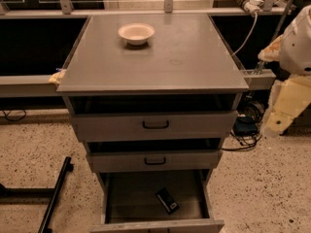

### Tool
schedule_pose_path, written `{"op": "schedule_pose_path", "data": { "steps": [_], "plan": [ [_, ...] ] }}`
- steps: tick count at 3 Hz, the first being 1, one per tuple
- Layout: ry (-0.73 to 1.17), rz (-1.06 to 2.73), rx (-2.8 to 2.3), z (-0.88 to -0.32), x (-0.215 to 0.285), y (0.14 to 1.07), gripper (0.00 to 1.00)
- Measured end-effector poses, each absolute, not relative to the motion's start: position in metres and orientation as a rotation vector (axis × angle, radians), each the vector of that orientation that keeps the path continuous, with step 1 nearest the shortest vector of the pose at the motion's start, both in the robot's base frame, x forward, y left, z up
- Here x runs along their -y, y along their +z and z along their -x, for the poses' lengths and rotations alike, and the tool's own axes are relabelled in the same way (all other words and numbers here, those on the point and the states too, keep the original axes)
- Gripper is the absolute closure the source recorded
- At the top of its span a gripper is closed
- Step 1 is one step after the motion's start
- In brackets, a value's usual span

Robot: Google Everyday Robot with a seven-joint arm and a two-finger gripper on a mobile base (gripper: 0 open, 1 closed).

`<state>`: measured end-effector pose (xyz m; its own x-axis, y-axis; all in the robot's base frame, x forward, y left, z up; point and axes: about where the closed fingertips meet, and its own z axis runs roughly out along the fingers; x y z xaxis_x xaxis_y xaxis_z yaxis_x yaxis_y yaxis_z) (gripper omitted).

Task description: Pick rxbar chocolate from bottom drawer and place on counter

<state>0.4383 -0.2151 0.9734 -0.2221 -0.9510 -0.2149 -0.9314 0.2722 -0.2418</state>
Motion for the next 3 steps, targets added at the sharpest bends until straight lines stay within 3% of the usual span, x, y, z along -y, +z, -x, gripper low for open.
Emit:
{"op": "schedule_pose_path", "data": {
  "steps": [1,3],
  "plan": [
    [0.027,1.702,-2.203,-0.431,0.2,0.935,0.34],
    [0.414,1.698,-2.116,-0.436,0.14,0.747,0.8]
  ]
}}
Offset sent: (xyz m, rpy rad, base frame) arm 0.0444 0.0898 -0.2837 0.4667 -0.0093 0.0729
